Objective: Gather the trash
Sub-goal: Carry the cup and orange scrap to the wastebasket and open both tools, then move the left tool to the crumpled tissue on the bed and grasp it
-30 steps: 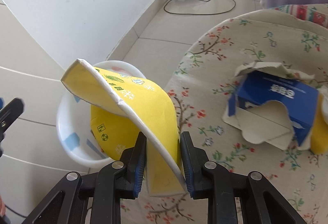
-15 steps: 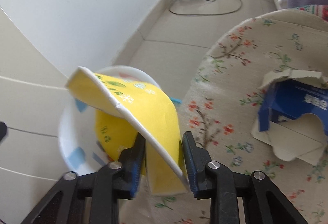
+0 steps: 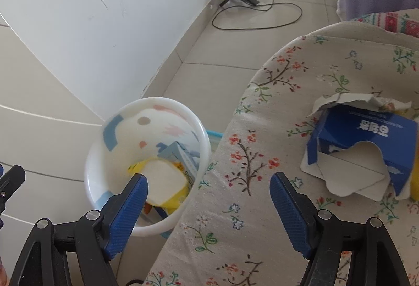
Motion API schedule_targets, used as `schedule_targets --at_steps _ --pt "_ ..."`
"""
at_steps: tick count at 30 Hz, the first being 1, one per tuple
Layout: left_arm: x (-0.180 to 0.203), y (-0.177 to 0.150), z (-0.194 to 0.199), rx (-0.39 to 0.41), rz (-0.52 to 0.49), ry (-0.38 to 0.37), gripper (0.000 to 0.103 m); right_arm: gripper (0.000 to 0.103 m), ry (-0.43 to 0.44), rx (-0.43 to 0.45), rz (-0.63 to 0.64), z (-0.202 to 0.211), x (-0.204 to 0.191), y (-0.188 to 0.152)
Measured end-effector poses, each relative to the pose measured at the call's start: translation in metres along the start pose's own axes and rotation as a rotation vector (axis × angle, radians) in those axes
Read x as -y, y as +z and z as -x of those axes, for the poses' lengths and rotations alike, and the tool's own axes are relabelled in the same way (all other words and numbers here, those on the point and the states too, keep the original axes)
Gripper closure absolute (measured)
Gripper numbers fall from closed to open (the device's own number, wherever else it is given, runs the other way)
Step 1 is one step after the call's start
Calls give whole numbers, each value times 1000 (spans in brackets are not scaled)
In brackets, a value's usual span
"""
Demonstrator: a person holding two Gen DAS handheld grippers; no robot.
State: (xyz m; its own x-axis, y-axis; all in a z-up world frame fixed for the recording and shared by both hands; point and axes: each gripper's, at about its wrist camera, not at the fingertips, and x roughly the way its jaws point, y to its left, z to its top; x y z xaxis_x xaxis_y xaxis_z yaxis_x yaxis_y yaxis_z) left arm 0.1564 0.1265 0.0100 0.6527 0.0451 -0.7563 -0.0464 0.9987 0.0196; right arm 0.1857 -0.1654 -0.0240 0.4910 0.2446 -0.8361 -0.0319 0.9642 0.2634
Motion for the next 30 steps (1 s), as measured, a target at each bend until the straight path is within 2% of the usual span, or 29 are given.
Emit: schedule_targets --at_steps 17,30 --pt "27 -6 15 -16 -40 -72 12 21 -56 35 21 54 27 -19" --pt "60 -22 26 -60 -95 -147 12 20 -111 7 64 92 62 -56"
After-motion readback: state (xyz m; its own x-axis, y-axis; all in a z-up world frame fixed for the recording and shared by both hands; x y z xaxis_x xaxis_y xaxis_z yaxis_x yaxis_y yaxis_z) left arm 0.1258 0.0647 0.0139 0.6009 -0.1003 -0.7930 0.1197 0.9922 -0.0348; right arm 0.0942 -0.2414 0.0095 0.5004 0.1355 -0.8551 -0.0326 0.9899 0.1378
